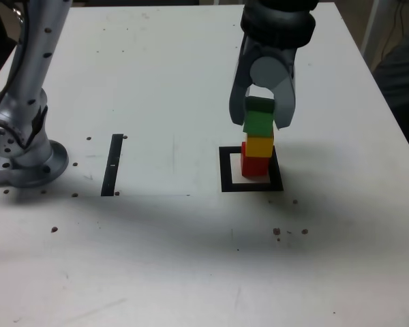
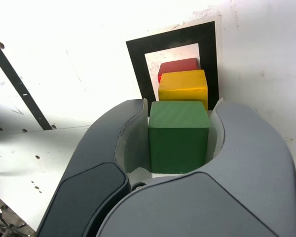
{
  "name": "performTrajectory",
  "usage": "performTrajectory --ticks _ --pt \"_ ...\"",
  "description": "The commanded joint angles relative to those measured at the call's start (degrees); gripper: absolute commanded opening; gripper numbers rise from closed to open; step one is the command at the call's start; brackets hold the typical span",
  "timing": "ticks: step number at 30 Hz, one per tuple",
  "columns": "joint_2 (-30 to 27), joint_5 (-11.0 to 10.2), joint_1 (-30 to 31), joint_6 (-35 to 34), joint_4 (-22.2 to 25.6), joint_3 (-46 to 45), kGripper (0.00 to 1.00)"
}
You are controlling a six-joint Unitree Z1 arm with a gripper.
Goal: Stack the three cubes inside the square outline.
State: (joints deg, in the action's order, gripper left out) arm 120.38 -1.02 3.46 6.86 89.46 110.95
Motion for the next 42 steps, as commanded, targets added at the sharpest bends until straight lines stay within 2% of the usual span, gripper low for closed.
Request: performTrajectory --ticks 1,2,7,8,9,17,22,27,33,42 --pt "0.21 0.02 -0.12 0.29 -0.17 0.04 0.34" --pt "0.21 0.01 -0.12 0.49 -0.48 -0.05 0.40" --pt "0.21 0.11 -0.24 1.38 -1.92 -1.08 0.89" --pt "0.23 0.22 -0.35 1.45 -2.14 -1.45 0.97" --pt "0.26 0.30 -0.42 1.48 -2.25 -1.71 0.99" --pt "0.13 0.50 -0.65 1.76 -2.69 -2.29 1.00" --pt "-1.52 -0.57 -0.65 1.83 -2.98 -2.71 1.00" --pt "-4.61 -1.73 -0.70 1.88 -3.33 -4.21 1.00" --pt "-8.69 -1.82 -0.76 2.05 -3.35 -7.20 1.00" --pt "-16.06 -1.61 -1.80 3.21 -3.84 -18.95 1.00"
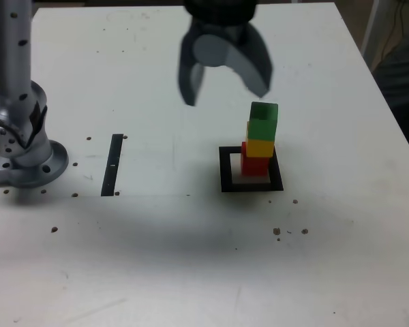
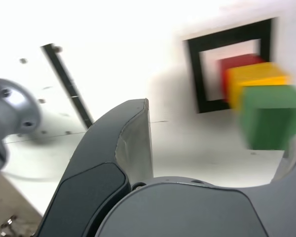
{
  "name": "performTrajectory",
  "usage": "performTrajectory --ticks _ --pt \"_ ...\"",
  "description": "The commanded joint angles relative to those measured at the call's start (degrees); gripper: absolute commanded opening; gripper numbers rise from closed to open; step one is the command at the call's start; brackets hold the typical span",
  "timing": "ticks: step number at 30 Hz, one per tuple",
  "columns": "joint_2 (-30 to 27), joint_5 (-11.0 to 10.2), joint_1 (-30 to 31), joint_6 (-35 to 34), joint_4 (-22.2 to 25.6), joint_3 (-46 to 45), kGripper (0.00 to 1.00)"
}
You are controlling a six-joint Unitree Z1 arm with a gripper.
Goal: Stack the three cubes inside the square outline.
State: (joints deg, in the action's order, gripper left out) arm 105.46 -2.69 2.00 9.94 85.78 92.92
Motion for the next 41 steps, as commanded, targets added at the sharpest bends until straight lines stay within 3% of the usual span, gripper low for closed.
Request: performTrajectory --ticks 1,13,23,31,41 --pt "-1.95 0.09 -0.58 0.16 -0.17 -2.27 1.00" --pt "-7.96 2.50 -4.97 0.22 -4.25 -19.54 1.00" --pt "-13.15 1.61 -6.31 -0.54 -17.10 -34.42 1.00" --pt "-15.20 4.86 -6.64 -1.24 -30.48 -48.10 1.00" --pt "-15.28 6.10 -6.65 -1.24 -34.44 -51.11 1.00"
